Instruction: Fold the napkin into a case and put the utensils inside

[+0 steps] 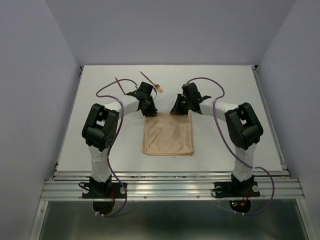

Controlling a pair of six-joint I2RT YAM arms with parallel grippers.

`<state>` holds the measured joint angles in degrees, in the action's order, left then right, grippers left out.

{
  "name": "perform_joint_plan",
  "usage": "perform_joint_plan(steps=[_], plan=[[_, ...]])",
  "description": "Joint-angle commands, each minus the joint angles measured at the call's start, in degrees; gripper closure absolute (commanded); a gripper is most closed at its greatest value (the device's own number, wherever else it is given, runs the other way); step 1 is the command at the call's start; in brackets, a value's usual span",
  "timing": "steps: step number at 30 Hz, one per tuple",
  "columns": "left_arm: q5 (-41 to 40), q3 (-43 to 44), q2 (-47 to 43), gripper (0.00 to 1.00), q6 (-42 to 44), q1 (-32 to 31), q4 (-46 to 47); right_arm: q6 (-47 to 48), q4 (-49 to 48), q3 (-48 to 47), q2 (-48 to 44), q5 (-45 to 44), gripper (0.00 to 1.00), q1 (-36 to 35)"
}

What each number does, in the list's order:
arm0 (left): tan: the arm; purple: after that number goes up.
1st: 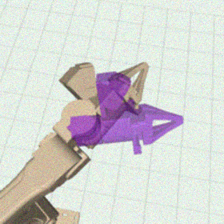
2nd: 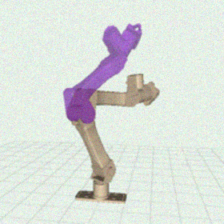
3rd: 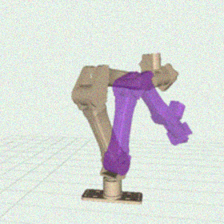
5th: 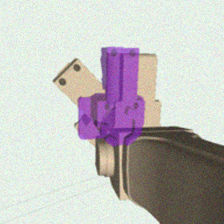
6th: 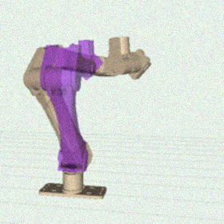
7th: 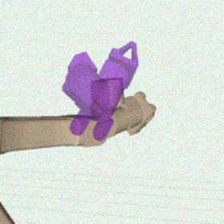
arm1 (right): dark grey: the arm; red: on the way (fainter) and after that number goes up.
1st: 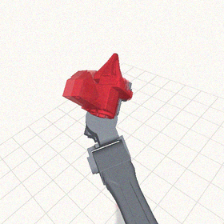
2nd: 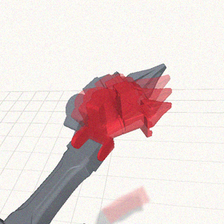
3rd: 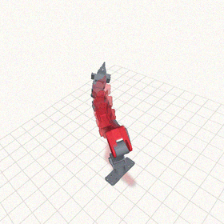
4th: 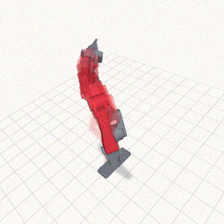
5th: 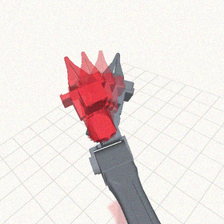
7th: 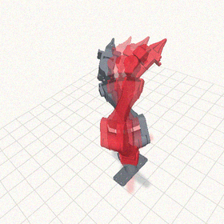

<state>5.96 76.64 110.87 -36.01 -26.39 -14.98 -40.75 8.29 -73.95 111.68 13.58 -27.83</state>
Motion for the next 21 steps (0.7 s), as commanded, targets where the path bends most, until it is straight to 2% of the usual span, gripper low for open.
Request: perform_joint_plan(steps=[1, 13, 21], plan=[[1.3, 2.7, 1.9, 0.69, 0.6, 0.4, -1.0, -1.4, -0.7, -5.3, 2.7, 0.9, 0.86, -0.5], [0.6, 2.2, 4.3, 0.70, 1.6, 0.7, -1.4, -0.6, 1.5, -5.7, 6.9, -5.4, 0.86, -0.5], [0.5, -1.2, 3.0, 0.70, 1.8, 1.8, -0.6, 0.4, 1.5, 1.2, 2.9, -7.0, 0.86, 2.7]])
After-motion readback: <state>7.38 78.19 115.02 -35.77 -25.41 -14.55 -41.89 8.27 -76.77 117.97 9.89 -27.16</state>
